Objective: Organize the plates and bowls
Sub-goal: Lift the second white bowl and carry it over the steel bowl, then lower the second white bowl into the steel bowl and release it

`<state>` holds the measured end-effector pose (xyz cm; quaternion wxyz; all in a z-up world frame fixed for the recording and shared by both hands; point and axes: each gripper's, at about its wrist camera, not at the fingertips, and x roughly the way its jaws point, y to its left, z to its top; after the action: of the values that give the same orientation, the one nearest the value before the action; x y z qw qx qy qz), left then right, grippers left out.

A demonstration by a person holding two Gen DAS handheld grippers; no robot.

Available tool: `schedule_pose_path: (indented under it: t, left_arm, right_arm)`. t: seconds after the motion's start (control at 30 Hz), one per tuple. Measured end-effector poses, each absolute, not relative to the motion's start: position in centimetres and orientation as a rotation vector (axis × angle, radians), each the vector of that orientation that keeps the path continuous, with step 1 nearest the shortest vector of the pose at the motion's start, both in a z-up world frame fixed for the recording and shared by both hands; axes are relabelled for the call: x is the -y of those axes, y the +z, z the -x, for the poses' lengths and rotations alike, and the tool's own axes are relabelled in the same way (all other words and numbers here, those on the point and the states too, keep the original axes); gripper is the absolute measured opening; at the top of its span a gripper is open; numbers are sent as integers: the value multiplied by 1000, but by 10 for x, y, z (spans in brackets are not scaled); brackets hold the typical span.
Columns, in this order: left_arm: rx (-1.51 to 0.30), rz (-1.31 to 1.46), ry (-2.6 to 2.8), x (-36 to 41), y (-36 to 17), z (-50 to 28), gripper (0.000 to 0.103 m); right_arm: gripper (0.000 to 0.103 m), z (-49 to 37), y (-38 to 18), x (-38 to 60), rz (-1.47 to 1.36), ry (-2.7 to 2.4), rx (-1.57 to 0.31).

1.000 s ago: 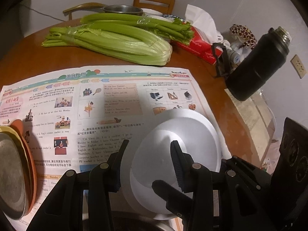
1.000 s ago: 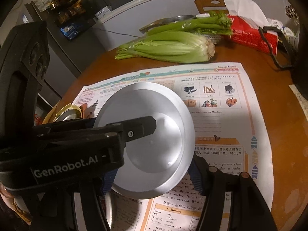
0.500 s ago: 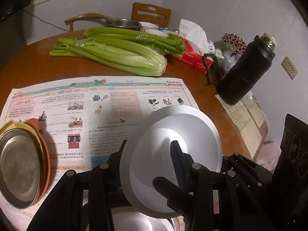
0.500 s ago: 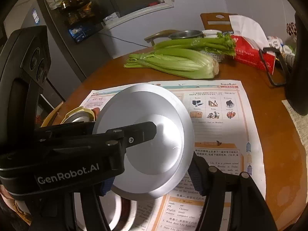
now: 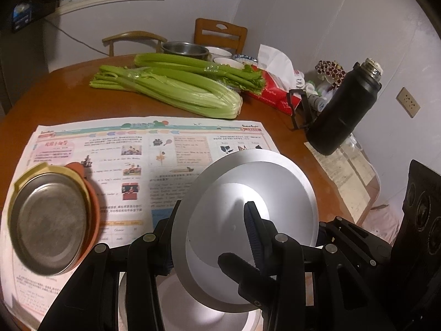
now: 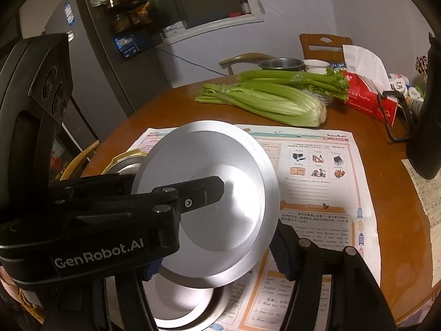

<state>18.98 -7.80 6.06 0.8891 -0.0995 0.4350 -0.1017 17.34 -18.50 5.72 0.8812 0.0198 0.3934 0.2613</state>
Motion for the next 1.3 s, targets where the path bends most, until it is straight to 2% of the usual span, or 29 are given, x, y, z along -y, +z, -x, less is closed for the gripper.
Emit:
schedule_pose_path:
  t: [0.6,1.3]
  left_arm:
    - [-842,227,-145,57,81,-123,44]
    - [-903,244,-126,58,51,-91,44]
  right_arm:
    - [65,-116,77,160,20,618,-774]
    - [65,-88,58,153,78,642,-834]
